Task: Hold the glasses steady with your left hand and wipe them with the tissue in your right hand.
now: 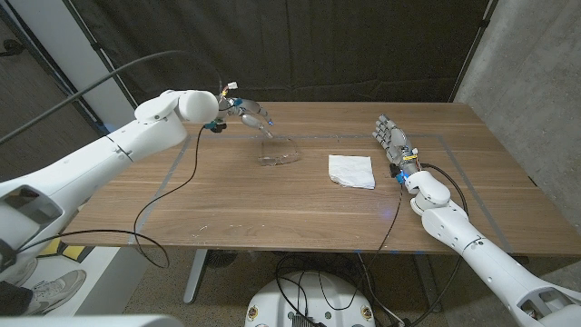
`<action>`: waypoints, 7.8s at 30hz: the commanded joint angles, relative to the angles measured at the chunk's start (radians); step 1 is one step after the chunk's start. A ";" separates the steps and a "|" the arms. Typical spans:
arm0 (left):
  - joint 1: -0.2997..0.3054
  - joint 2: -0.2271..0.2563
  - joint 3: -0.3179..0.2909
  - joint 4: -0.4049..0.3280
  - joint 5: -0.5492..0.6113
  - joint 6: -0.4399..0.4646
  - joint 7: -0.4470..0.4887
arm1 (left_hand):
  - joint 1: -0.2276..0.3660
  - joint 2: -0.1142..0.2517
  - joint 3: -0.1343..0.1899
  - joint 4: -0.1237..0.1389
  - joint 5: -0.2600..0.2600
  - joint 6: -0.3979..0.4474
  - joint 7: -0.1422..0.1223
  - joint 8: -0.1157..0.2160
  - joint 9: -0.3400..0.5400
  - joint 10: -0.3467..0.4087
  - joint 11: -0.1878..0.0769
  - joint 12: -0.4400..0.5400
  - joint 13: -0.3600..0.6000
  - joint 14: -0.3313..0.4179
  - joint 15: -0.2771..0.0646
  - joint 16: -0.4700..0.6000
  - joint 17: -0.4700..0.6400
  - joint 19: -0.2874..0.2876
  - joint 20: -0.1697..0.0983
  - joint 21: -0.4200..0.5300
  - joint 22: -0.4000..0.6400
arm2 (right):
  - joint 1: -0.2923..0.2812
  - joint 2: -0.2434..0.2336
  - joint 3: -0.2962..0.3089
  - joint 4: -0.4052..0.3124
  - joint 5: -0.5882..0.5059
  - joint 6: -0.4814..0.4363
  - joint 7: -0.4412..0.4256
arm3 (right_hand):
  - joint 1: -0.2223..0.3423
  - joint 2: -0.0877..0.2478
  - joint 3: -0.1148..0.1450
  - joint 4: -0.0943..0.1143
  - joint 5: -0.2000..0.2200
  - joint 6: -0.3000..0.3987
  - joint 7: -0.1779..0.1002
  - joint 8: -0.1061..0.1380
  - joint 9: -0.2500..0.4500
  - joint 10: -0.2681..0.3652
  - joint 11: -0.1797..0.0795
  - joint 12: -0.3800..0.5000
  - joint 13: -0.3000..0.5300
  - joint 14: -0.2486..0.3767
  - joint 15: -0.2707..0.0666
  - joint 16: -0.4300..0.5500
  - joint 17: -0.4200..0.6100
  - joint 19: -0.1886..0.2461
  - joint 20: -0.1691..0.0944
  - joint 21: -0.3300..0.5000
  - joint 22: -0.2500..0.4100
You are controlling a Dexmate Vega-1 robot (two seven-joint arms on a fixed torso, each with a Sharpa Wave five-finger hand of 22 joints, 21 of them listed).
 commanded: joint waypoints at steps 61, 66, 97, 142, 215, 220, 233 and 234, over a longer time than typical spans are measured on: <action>0.041 -0.179 0.134 0.104 0.520 -0.140 0.046 | 0.152 -0.038 -0.023 -0.003 0.014 0.344 0.022 0.181 0.011 0.171 -0.097 0.087 0.024 0.135 -0.070 0.019 0.042 0.107 -0.034 0.058 -0.007 | 0.024 0.034 0.009 0.097 0.027 0.031 0.028 | 0.006 -0.006 -0.001 0.000 0.003 0.023 0.005 0.003 0.002 0.018 -0.002 0.003 0.003 0.007 0.003 0.004 0.005 0.010 -0.003 0.001 0.003; 0.048 -0.185 0.136 0.115 0.527 -0.145 0.072 | 0.166 -0.026 -0.017 -0.003 0.013 0.372 0.029 0.191 0.006 0.191 -0.102 0.096 0.024 0.147 -0.078 0.019 0.044 0.115 -0.039 0.062 -0.008 | 0.023 0.034 0.009 0.099 0.026 0.030 0.025 | 0.006 -0.006 -0.002 0.000 0.003 0.023 0.005 0.003 0.002 0.018 -0.003 0.003 0.003 0.007 0.002 0.003 0.005 0.009 -0.002 0.001 0.003; 0.105 -0.184 0.128 0.116 0.565 -0.120 0.201 | 0.317 0.106 0.099 -0.017 -0.033 0.669 0.052 0.223 -0.050 0.371 -0.168 0.157 -0.020 0.306 -0.165 0.007 0.035 0.207 -0.071 0.111 -0.020 | 0.022 0.023 0.008 0.087 0.001 0.028 -0.003 | 0.001 -0.008 -0.006 0.003 0.002 0.027 0.006 0.002 0.002 0.024 0.000 0.004 0.003 0.009 0.004 0.004 0.005 0.010 -0.003 0.001 0.003; 0.310 -0.195 -0.050 -0.002 0.389 0.030 0.618 | 0.302 0.155 0.167 0.034 -0.022 0.706 0.159 0.189 -0.028 0.539 -0.189 0.180 -0.031 0.428 -0.207 0.006 0.004 0.277 -0.078 0.148 -0.025 | -0.038 -0.032 -0.003 -0.042 -0.105 -0.004 -0.117 | 0.007 -0.004 -0.003 -0.001 0.005 0.040 0.004 0.005 0.002 0.039 -0.001 0.007 0.003 0.016 -0.005 0.005 0.004 0.014 -0.009 0.001 0.002; 0.144 -0.248 -0.131 0.289 -0.460 -0.327 0.403 | 0.303 0.160 0.213 0.044 -0.032 0.716 0.179 0.217 0.070 0.561 -0.180 0.195 -0.011 0.435 -0.205 -0.041 -0.015 0.279 -0.104 0.159 -0.026 | 0.035 -0.214 -0.441 -0.609 -1.172 -1.191 -0.301 | 0.210 -0.142 -0.042 -0.073 0.042 0.312 -0.087 0.048 0.012 0.193 -0.039 0.017 0.015 0.114 -0.012 -0.003 0.017 0.025 0.046 0.002 0.008; 0.136 -0.243 -0.131 0.289 -0.476 -0.323 0.388 | 0.304 0.160 0.217 0.043 -0.035 0.719 0.184 0.220 0.077 0.562 -0.178 0.197 -0.011 0.433 -0.206 -0.044 -0.015 0.277 -0.104 0.159 -0.026 | 0.055 -0.205 -0.465 -0.585 -1.184 -1.208 -0.285 | 0.214 -0.159 -0.052 -0.074 0.045 0.310 -0.086 0.045 0.012 0.187 -0.039 0.015 0.015 0.104 -0.008 -0.002 0.017 0.016 0.053 -0.002 0.008; 0.131 -0.237 -0.146 0.288 -0.508 -0.311 0.393 | 0.304 0.157 0.225 0.040 -0.039 0.725 0.182 0.224 0.090 0.562 -0.177 0.200 -0.010 0.435 -0.206 -0.049 -0.016 0.274 -0.106 0.159 -0.026 | 0.090 -0.201 -0.510 -0.550 -1.203 -1.217 -0.242 | 0.251 -0.200 -0.069 -0.079 0.062 0.345 -0.099 0.052 0.013 0.203 -0.045 0.022 0.015 0.104 -0.015 0.007 0.017 0.023 0.050 -0.001 0.006; 0.132 -0.237 -0.148 0.288 -0.511 -0.312 0.394 | 0.305 0.157 0.225 0.040 -0.040 0.724 0.183 0.224 0.091 0.562 -0.177 0.200 -0.010 0.435 -0.206 -0.049 -0.016 0.273 -0.105 0.159 -0.026 | 0.094 -0.201 -0.515 -0.547 -1.207 -1.223 -0.237 | 0.252 -0.201 -0.069 -0.079 0.063 0.345 -0.100 0.052 0.013 0.202 -0.045 0.022 0.015 0.104 -0.015 0.007 0.017 0.023 0.050 -0.001 0.006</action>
